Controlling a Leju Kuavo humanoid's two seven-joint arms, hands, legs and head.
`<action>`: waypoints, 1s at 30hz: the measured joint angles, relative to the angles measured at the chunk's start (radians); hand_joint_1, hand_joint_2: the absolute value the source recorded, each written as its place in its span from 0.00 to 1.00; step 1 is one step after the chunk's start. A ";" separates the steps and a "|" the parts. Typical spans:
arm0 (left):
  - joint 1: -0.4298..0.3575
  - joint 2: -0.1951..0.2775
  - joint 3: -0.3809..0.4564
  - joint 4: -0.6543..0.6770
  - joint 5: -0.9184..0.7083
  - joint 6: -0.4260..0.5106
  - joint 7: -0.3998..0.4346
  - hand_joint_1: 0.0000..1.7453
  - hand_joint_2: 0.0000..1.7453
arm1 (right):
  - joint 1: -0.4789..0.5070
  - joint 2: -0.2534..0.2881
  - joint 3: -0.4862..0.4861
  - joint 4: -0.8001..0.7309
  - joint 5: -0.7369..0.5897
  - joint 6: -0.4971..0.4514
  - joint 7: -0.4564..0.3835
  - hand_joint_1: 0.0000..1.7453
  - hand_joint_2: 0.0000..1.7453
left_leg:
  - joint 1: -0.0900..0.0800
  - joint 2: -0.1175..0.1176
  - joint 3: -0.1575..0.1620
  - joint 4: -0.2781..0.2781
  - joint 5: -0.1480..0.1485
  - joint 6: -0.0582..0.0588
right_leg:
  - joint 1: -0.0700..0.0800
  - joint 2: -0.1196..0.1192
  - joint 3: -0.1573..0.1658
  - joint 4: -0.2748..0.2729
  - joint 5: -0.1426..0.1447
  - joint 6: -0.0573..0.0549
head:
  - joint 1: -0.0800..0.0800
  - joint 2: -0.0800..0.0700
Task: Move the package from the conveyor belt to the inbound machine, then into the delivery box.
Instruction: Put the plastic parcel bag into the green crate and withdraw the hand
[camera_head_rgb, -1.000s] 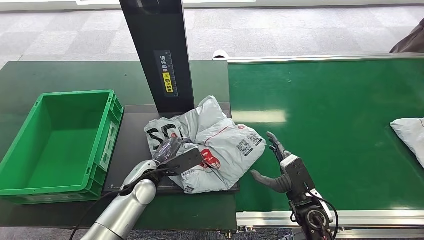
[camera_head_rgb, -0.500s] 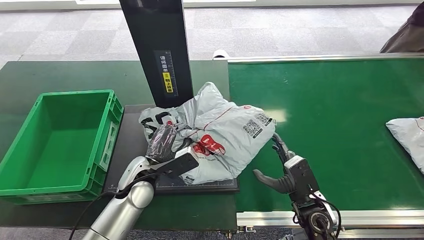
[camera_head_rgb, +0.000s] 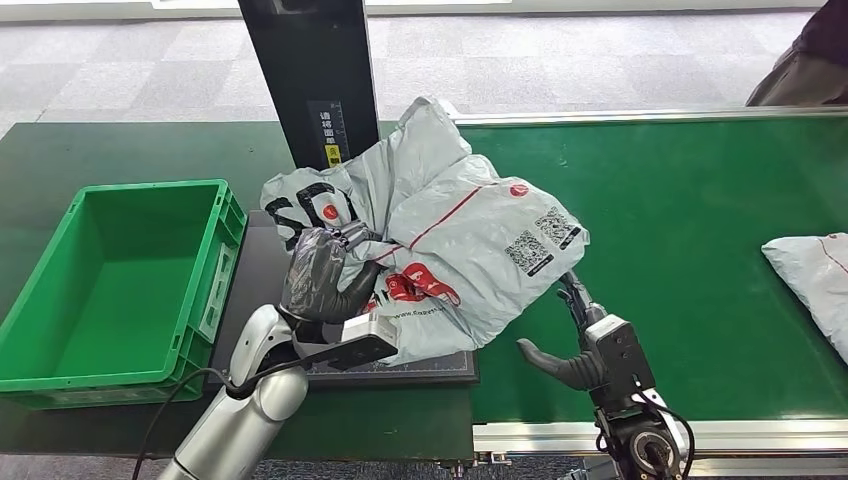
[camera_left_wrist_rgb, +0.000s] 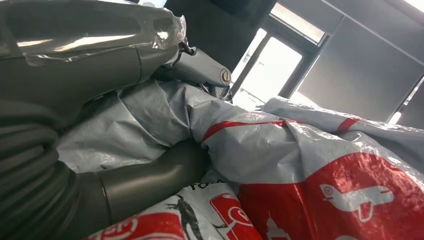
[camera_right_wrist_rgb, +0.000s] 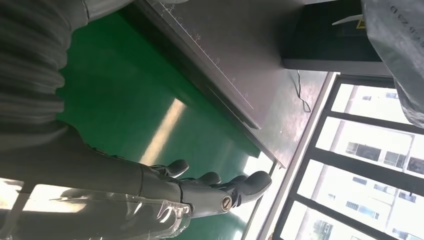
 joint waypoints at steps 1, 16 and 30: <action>0.000 0.001 -0.001 -0.003 0.000 0.006 -0.003 1.00 1.00 | 0.000 0.000 -0.001 -0.001 0.000 0.000 0.000 0.00 1.00 | 0.000 0.000 0.000 0.000 0.000 0.000 | 0.000 0.000 0.000 0.000 0.000 0.000 | 0.000 0.000; -0.010 -0.002 0.080 -0.031 0.043 0.230 0.004 1.00 1.00 | 0.026 -0.005 -0.017 -0.029 -0.014 -0.011 0.001 0.00 1.00 | 0.000 0.000 0.000 0.000 0.000 0.000 | 0.000 0.000 0.000 0.000 0.000 0.000 | 0.000 0.000; 0.003 0.009 0.330 -0.021 0.227 0.285 -0.025 1.00 0.00 | 0.045 -0.017 -0.019 -0.042 -0.029 -0.027 0.002 0.00 1.00 | 0.000 0.000 0.000 0.000 0.000 0.000 | 0.000 0.000 0.000 0.000 0.000 0.000 | 0.000 0.000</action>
